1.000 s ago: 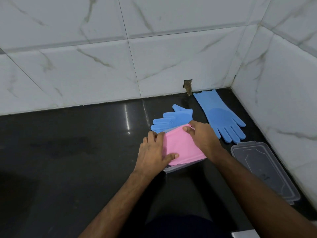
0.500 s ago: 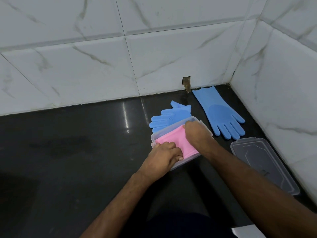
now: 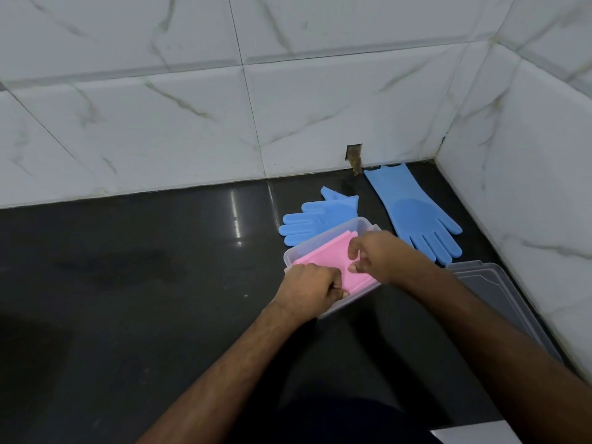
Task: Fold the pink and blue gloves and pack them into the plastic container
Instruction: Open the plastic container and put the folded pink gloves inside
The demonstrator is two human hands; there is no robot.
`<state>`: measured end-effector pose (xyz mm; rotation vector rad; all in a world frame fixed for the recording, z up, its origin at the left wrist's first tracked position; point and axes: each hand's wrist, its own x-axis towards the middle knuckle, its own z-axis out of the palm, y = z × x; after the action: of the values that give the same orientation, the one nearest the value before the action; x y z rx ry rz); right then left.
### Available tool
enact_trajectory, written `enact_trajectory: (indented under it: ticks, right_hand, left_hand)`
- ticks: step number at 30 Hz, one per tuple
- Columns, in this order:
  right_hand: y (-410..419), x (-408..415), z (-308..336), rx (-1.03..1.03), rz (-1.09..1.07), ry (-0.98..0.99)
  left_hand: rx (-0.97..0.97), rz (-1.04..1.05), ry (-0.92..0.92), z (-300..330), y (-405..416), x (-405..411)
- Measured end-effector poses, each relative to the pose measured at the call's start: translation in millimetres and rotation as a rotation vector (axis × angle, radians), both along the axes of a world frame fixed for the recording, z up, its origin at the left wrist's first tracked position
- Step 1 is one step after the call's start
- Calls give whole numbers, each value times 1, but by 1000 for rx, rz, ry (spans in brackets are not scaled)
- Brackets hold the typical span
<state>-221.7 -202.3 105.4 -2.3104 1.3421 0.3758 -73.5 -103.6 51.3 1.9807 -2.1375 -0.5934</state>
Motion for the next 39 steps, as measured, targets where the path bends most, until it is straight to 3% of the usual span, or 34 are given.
enact_trajectory:
  ticks: [5,15,17,20,23,28,34,39]
  right_hand:
    - [2,-4,-32,2,65,150]
    - [-2,8,-38,26,7,231]
    - [2,6,-35,35,-5,203]
    - [7,-7,-31,-7,-14,-9]
    - [10,-17,-30,18,46,-51]
    - [17,-16,-33,-107,186,-58]
    - [10,-15,-43,-428,587,-27]
    - [6,-16,-40,-333,553,39]
  left_hand:
    - [-5,64,-96,-2,-4,-3]
    - [35,86,-362,-6,-10,-6]
    - [26,104,-420,-5,-7,-4]
    - [36,136,-437,-6,0,-4]
    - [49,168,-423,-7,4,-5]
    - [62,163,-421,-2,6,-7]
    - [43,91,-544,0,3,-7]
    - [42,78,-500,2,1,-2]
